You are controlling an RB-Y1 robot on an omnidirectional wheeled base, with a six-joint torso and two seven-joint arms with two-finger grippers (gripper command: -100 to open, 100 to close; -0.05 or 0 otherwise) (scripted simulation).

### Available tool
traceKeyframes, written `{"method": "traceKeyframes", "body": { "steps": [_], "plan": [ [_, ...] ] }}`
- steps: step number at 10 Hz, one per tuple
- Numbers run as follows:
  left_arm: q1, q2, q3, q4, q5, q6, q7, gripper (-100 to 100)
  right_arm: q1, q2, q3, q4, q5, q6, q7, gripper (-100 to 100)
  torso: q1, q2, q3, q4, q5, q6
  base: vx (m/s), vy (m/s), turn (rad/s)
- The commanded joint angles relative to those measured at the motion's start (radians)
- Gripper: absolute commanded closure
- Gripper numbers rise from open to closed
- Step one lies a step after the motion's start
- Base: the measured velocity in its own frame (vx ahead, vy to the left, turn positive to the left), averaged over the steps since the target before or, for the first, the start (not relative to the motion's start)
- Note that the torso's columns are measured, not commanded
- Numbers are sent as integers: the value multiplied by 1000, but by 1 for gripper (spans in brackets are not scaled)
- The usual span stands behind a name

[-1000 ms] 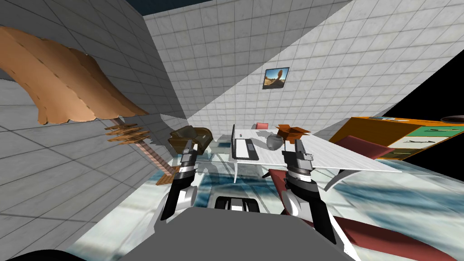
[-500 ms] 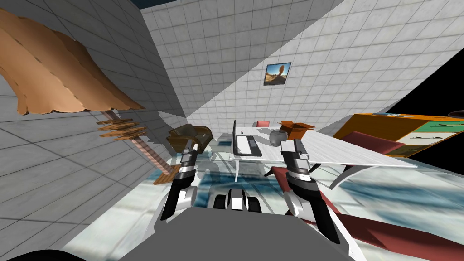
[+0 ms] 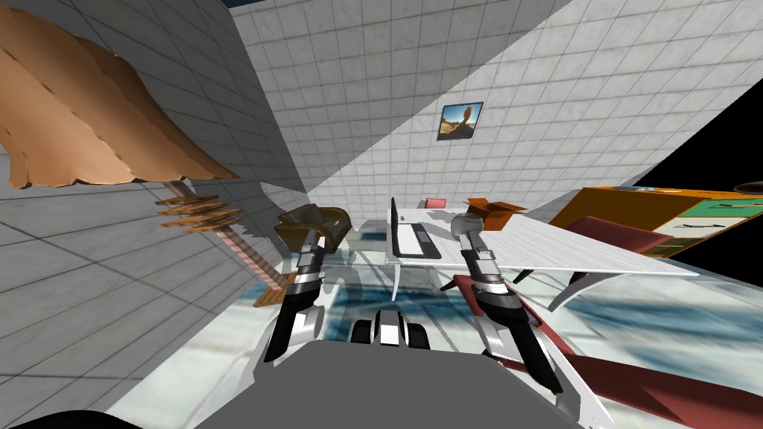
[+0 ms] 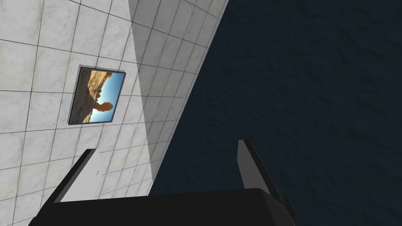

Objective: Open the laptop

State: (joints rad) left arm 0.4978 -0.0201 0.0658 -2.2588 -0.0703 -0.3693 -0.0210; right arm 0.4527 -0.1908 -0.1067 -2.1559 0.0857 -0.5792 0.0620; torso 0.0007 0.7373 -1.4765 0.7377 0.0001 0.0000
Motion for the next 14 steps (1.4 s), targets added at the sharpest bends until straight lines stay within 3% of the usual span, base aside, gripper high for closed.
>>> {"method": "traceKeyframes", "body": {
  "steps": [1,14],
  "plan": [
    [0,0,0,0,0,0,0,0,-7,-48,-22,32,60,23,47,-100,0,1,1,0,0,0,40,164,-25],
    [0,0,0,0,0,0,0,0,-51,-266,-114,194,308,118,238,-100,-2,1,1,0,0,0,26,141,-19]
  ]
}}
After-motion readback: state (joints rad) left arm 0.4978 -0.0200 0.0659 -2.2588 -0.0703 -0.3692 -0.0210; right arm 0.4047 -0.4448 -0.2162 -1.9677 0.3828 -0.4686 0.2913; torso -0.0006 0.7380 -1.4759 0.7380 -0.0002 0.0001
